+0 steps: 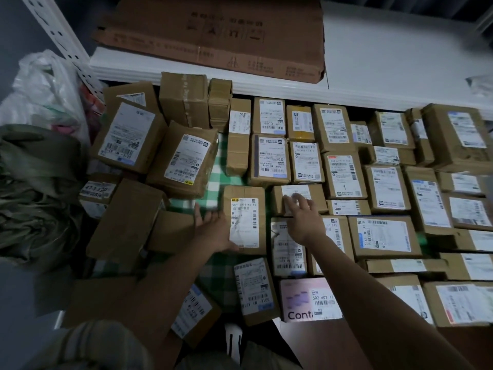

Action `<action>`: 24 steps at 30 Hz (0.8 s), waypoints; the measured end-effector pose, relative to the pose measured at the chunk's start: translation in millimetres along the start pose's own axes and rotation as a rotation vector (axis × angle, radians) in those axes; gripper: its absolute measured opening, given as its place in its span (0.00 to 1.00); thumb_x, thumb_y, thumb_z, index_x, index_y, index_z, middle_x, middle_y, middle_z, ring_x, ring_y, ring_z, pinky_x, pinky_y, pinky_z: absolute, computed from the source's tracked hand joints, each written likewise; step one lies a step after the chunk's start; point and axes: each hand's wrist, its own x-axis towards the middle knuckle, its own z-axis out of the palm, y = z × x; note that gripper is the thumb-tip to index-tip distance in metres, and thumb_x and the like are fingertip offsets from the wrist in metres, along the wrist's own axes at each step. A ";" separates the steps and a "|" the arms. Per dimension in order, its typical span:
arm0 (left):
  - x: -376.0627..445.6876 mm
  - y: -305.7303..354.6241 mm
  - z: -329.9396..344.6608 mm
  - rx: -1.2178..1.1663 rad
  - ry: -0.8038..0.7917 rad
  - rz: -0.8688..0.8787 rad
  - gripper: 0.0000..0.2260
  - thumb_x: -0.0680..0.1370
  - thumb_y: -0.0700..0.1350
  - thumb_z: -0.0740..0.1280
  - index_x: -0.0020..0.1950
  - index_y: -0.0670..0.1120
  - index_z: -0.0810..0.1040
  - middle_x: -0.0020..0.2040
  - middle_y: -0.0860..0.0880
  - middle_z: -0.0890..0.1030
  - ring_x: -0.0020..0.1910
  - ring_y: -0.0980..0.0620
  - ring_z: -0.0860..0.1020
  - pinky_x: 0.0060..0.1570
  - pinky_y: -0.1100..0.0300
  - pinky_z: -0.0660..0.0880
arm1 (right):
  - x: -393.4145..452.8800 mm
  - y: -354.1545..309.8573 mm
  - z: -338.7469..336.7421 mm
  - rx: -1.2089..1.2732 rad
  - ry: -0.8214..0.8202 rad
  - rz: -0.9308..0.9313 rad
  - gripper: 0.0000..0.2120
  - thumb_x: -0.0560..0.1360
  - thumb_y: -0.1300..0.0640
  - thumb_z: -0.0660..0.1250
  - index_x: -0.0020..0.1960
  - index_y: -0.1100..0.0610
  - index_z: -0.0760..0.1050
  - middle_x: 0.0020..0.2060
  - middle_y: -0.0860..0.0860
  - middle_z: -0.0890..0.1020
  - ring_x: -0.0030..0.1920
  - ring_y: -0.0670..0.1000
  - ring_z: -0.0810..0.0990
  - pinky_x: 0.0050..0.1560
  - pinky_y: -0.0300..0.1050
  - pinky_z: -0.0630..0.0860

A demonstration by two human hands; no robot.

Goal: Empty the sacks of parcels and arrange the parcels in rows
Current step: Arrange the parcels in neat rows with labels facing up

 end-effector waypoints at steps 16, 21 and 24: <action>-3.0 8.9 9.0 0.049 0.066 0.093 0.53 0.68 0.66 0.69 0.78 0.45 0.42 0.72 0.41 0.69 0.75 0.43 0.59 0.62 0.41 0.21 | -46.1 -12.2 6.8 0.050 0.066 -0.566 0.33 0.72 0.48 0.72 0.73 0.55 0.67 0.72 0.60 0.68 0.73 0.63 0.64 0.69 0.64 0.65; -13.9 6.8 12.2 0.167 0.077 0.157 0.42 0.72 0.60 0.69 0.77 0.46 0.50 0.66 0.44 0.72 0.71 0.44 0.63 0.67 0.38 0.27 | -75.2 -32.2 34.2 -0.163 -0.171 -0.796 0.41 0.67 0.40 0.74 0.74 0.53 0.65 0.73 0.56 0.65 0.73 0.58 0.61 0.74 0.58 0.59; -20.1 4.3 12.4 0.212 0.104 0.186 0.34 0.75 0.54 0.69 0.76 0.48 0.57 0.64 0.47 0.73 0.70 0.46 0.63 0.68 0.38 0.28 | -82.0 -39.8 50.6 -0.375 -0.196 -0.889 0.45 0.63 0.37 0.77 0.74 0.52 0.65 0.73 0.61 0.65 0.74 0.63 0.61 0.73 0.62 0.53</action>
